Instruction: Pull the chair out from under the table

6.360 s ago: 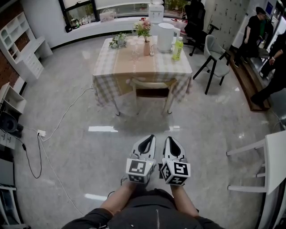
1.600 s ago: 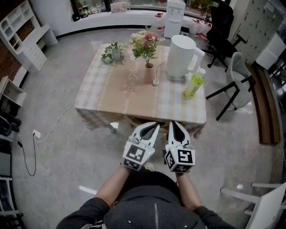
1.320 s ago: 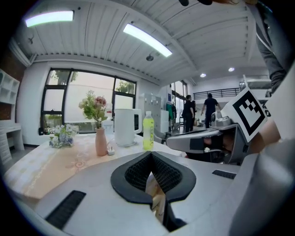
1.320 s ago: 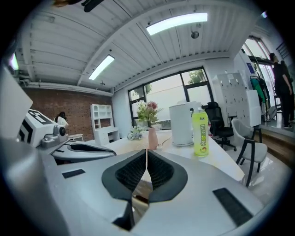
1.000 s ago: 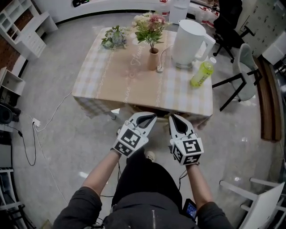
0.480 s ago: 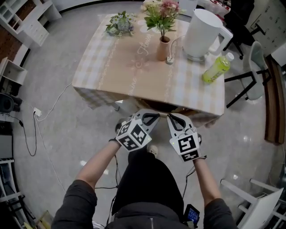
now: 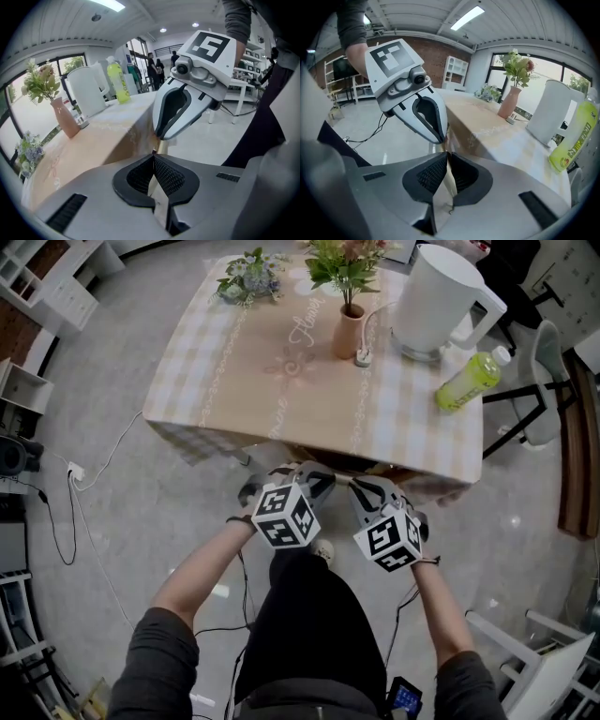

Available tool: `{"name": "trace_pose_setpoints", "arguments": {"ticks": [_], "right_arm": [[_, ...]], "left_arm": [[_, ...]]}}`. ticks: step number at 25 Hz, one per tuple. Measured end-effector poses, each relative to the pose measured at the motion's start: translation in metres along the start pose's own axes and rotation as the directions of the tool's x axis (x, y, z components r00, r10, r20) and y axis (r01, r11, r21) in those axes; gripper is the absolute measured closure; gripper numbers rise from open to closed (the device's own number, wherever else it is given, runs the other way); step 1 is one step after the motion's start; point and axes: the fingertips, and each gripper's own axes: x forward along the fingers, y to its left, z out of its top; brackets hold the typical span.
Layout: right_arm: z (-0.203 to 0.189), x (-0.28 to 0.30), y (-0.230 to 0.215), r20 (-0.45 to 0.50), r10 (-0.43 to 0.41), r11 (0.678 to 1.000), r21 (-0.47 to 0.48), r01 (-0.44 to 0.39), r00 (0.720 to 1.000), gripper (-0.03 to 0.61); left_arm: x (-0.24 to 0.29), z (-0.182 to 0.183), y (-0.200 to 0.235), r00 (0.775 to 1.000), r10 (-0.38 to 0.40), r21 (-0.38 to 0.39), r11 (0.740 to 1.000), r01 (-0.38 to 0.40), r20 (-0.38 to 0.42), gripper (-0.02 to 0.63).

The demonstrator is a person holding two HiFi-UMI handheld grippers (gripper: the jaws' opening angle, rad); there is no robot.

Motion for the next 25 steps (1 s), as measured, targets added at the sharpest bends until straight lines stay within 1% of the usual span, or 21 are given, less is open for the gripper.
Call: {"name": "trace_pose_setpoints", "arguments": {"ticks": [3,6,7,8,9,11,14,16,22,25], "right_arm": [[-0.008,0.006,-0.001,-0.034,0.029,0.998,-0.052,-0.030,0.999,0.563],[-0.015,0.010,0.002,-0.063,0.073,0.992,-0.098,-0.079,0.995,0.559],[-0.017,0.011,0.004,-0.072,0.091,0.989,-0.107,-0.098,0.993,0.528],[-0.019,0.013,0.007,-0.083,0.111,0.986,-0.113,-0.120,0.990,0.447],[-0.021,0.015,0.010,-0.094,0.132,0.983,-0.120,-0.142,0.987,0.415],[-0.026,0.018,0.014,-0.115,0.157,0.975,-0.141,-0.172,0.981,0.394],[-0.034,0.023,0.017,-0.144,0.170,0.964,-0.181,-0.195,0.975,0.379],[-0.038,0.026,0.018,-0.154,0.184,0.957,-0.199,-0.212,0.971,0.377],[-0.052,0.040,0.017,-0.188,0.188,0.935,-0.266,-0.235,0.964,0.376],[-0.061,0.048,0.016,-0.218,0.185,0.922,-0.299,-0.246,0.958,0.376]], "left_arm": [[0.005,-0.006,0.002,1.000,-0.016,0.050,0.999,0.017,-0.027,0.603],[0.009,-0.010,0.000,0.998,-0.039,0.090,0.995,0.043,-0.053,0.596],[0.011,-0.012,-0.003,0.997,-0.050,0.101,0.993,0.056,-0.060,0.560],[0.012,-0.013,-0.005,0.996,-0.063,0.112,0.991,0.070,-0.069,0.510],[0.014,-0.015,-0.008,0.994,-0.074,0.123,0.989,0.083,-0.078,0.476],[0.017,-0.019,-0.010,0.992,-0.085,0.151,0.983,0.100,-0.098,0.443],[0.023,-0.029,-0.011,0.986,-0.097,0.197,0.973,0.122,-0.134,0.399],[0.027,-0.035,-0.011,0.982,-0.101,0.222,0.966,0.136,-0.160,0.391],[0.042,-0.051,-0.011,0.974,-0.108,0.265,0.951,0.159,-0.199,0.388],[0.050,-0.059,-0.011,0.968,-0.111,0.303,0.936,0.178,-0.227,0.388]]}}
